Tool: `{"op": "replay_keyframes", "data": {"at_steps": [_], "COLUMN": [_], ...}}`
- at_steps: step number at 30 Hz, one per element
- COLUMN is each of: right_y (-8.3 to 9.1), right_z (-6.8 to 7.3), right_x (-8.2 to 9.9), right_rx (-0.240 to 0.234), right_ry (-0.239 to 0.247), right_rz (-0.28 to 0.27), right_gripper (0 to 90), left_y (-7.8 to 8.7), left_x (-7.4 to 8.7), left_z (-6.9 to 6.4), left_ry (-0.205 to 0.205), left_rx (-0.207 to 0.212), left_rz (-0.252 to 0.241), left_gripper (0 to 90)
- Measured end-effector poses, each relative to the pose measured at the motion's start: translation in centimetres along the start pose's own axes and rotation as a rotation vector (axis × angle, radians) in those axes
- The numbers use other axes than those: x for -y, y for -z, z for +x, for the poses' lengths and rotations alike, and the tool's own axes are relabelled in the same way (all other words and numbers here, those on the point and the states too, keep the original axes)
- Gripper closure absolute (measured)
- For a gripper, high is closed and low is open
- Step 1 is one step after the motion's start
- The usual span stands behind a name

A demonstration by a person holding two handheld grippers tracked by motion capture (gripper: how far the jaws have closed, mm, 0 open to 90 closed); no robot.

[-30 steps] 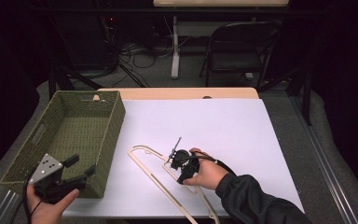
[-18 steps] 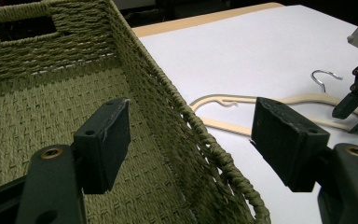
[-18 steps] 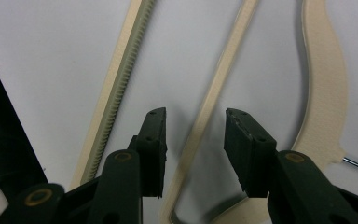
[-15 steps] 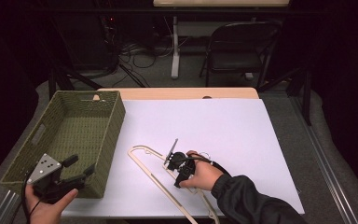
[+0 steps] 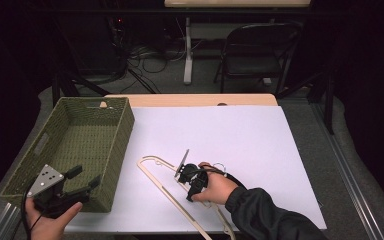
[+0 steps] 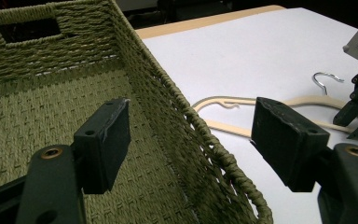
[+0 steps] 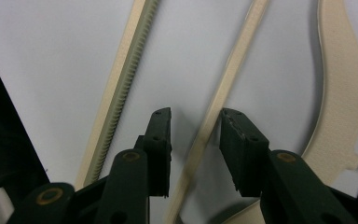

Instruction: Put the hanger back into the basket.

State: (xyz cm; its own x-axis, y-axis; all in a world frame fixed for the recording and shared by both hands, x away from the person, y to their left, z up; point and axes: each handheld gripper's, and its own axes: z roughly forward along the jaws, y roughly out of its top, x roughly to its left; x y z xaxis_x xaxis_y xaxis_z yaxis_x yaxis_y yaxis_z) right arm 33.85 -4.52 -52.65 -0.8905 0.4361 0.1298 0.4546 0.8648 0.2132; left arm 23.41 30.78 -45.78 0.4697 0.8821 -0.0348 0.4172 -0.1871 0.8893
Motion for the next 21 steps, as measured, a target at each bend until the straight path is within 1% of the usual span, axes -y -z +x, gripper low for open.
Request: {"op": "replay_keyframes", "data": {"at_steps": [1,2,3,6,9,10,11,12,13,15,16,21], "right_y": [-0.03,-0.22,-0.27,-0.25,-0.27,-0.12,-0.13,-0.27,-0.32,-0.32,-0.22,-0.29], "right_z": [0.00,0.01,0.03,0.20,0.22,0.21,0.21,0.25,0.24,0.27,0.28,0.29], "right_x": [-0.04,-0.01,-0.04,-0.16,-0.19,-0.25,-0.25,-0.21,-0.20,-0.26,-0.32,-0.37], "right_rx": [0.004,0.014,0.015,0.029,0.039,0.039,0.042,0.052,0.054,0.065,0.068,0.076], "right_ry": [0.002,0.003,0.002,-0.007,-0.006,-0.006,-0.006,-0.006,0.000,0.004,0.005,-0.001], "right_rz": [0.003,-0.011,-0.013,-0.003,-0.001,0.020,0.020,0.003,-0.001,0.003,0.020,0.014], "right_gripper": [64.7,65.3,66.2,67.1,69.7,70.6,71.3,72.4,73.6,74.9,75.2,76.6], "left_y": [0.01,0.02,0.02,0.04,0.05,0.05,0.06,0.07,0.08,0.09,0.10,0.04], "left_x": [0.00,-0.01,-0.01,-0.01,0.00,0.00,0.00,0.00,0.00,0.00,0.00,0.02], "left_z": [0.01,0.03,0.04,0.07,0.08,0.08,0.09,0.09,0.09,0.11,0.12,0.08], "left_ry": [0.000,0.000,0.001,0.002,0.002,0.003,0.003,0.003,0.002,0.003,0.005,0.002], "left_rx": [0.000,0.000,-0.001,-0.001,-0.002,-0.002,-0.002,-0.002,-0.003,-0.004,-0.004,-0.003], "left_rz": [0.000,-0.001,-0.001,0.000,-0.001,-0.001,-0.002,-0.003,-0.003,-0.003,-0.003,-0.002], "left_gripper": [28.1,28.2,28.1,28.2,28.2,28.2,28.2,28.2,28.2,28.2,28.2,28.3]}}
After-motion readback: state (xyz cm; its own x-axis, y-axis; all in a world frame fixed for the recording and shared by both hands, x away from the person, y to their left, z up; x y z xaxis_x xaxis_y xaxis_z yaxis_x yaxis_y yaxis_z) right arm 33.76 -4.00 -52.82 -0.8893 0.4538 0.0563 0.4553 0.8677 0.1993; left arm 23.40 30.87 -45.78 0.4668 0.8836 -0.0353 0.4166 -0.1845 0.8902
